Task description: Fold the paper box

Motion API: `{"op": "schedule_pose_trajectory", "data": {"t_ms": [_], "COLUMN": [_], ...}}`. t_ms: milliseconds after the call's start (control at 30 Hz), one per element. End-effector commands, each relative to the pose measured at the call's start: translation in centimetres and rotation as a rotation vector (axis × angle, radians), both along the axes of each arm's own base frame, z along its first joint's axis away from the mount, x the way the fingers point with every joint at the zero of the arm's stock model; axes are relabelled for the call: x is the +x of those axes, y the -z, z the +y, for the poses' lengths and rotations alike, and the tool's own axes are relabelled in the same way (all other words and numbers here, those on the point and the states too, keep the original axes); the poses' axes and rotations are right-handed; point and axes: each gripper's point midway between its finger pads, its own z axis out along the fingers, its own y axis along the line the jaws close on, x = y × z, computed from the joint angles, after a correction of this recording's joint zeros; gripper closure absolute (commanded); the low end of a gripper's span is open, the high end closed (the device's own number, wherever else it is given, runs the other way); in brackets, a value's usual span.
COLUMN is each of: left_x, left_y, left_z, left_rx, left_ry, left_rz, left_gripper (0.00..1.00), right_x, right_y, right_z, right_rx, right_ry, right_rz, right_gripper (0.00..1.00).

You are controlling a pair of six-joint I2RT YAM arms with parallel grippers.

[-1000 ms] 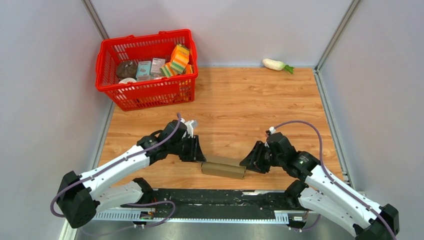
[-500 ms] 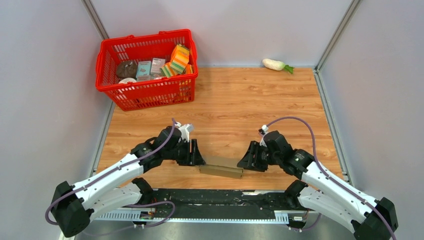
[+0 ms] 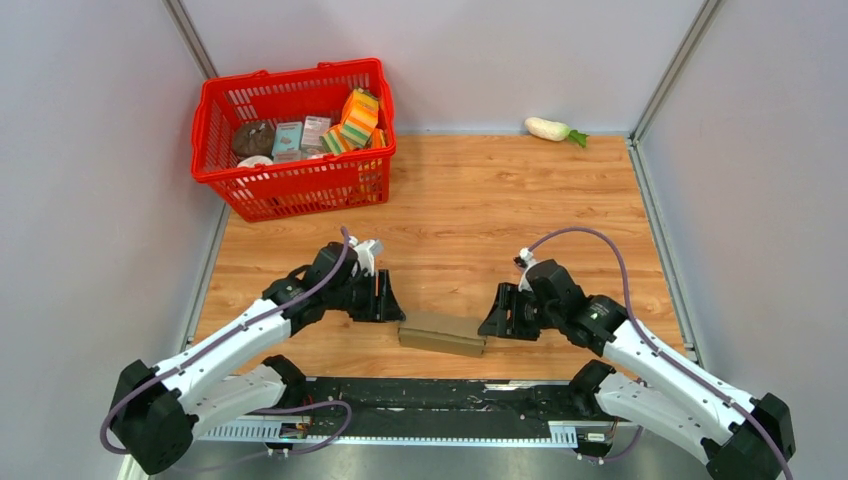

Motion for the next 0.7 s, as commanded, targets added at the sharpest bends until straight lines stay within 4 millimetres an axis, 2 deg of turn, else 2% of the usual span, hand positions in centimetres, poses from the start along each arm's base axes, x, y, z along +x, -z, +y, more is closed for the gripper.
{"op": "schedule_pose_trajectory", "data": {"t_ms": [0, 67, 133, 200, 333, 400, 433, 533, 600, 667], "left_x": [-1.0, -1.6, -2.0, -2.4, -2.6, -2.3, -2.2, -2.0, -1.7, -1.4], "left_y": [1.9, 3.3, 4.5, 5.2, 5.6, 5.0, 4.5, 3.2, 3.0, 2.9], "left_z": [-1.2, -0.8, 0.0, 0.6, 0.7, 0.3, -0.1, -1.6, -2.5, -3.5], "left_rx": [-0.069, -0.062, -0.029, -0.016, -0.016, -0.041, -0.065, -0.147, -0.178, -0.212], "left_ry": [0.061, 0.052, 0.029, 0.014, 0.005, 0.007, 0.015, 0.050, 0.082, 0.100], "left_rz": [0.049, 0.076, 0.087, 0.090, 0.105, 0.091, 0.085, 0.078, 0.089, 0.109], "left_gripper": [0.45, 0.51, 0.55, 0.59, 0.66, 0.63, 0.55, 0.44, 0.44, 0.50], "right_x": [-0.4, -1.0, -1.2, -1.7, -1.3, -0.9, -0.6, 0.0, 0.4, 1.3], "right_y": [1.4, 2.8, 3.3, 4.4, 4.2, 3.5, 3.2, 2.1, 1.9, 0.8], "right_z": [0.8, 0.4, 0.4, 0.1, 0.4, 0.5, 0.7, 1.8, 2.4, 3.2], "right_rx": [0.054, 0.046, 0.056, 0.051, 0.068, 0.070, 0.078, 0.135, 0.151, 0.169], "right_ry": [-0.022, -0.010, -0.005, -0.001, -0.006, -0.017, -0.019, -0.061, -0.084, -0.106], "right_rz": [0.021, 0.049, 0.056, 0.076, 0.049, 0.017, 0.001, -0.051, -0.065, -0.114], "right_gripper": [0.49, 0.60, 0.65, 0.66, 0.67, 0.67, 0.66, 0.65, 0.65, 0.65]}}
